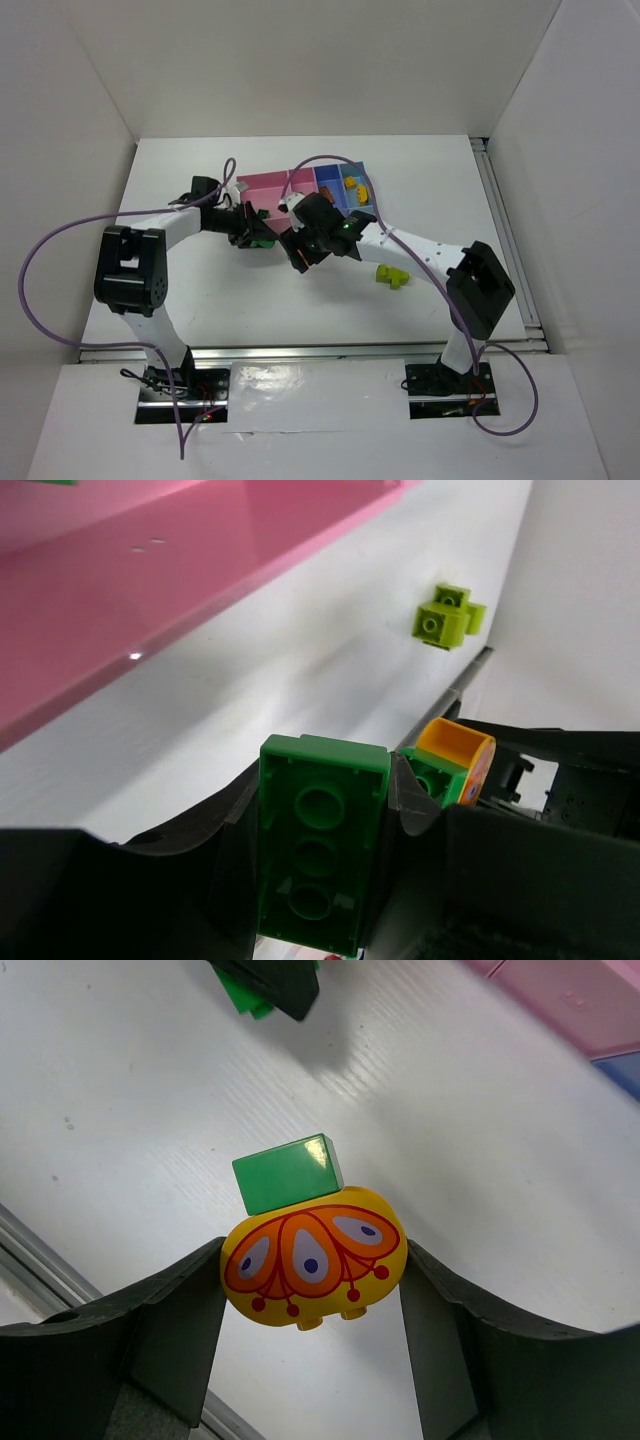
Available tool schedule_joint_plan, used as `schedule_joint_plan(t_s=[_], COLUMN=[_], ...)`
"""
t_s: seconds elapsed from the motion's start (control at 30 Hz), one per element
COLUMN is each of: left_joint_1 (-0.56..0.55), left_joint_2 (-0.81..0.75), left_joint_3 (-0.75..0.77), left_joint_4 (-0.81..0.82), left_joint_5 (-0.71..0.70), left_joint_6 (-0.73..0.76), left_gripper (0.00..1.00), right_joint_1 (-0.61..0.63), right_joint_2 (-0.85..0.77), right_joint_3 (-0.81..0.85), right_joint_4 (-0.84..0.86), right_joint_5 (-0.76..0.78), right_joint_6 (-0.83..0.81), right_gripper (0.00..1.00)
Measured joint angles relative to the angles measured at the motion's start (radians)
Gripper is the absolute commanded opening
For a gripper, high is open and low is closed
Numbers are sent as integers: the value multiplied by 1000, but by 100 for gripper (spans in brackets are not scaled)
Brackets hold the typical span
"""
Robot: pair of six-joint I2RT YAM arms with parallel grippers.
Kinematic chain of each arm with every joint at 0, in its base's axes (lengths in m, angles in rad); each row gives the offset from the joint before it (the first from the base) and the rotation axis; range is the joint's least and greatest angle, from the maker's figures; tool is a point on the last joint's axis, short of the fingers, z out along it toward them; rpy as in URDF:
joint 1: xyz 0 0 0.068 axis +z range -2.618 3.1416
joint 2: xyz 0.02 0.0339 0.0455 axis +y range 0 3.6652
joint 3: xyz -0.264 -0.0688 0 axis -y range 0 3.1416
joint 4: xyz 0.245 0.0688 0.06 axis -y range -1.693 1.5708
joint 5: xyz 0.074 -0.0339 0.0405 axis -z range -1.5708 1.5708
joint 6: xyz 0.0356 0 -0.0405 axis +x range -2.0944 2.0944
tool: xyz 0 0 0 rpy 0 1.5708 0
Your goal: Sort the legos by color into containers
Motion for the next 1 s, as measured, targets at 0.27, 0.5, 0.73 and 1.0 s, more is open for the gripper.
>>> schedule_joint_plan(t_s=[0.27,0.5,0.73,1.0], left_joint_1=[5,2,2,24], left_joint_2=[-3,24,29,5], left_joint_3=[22,33,55,137], left_joint_4=[-93,-140,-181,-197], left_joint_5=[-145,-164,-159,85], left_joint_6=[9,47,56,107], left_gripper=[12,85,83,90], right_joint_1=[-24,-105,-126,-126], right_joint_2=[0,2,2,2], right_joint_3=[-26,-69,-77,-80], right_joint_4=[2,7,9,16], right_joint_5=[20,15,-7,-51], right_joint_6=[20,31,31,23], right_gripper=[53,53,53,53])
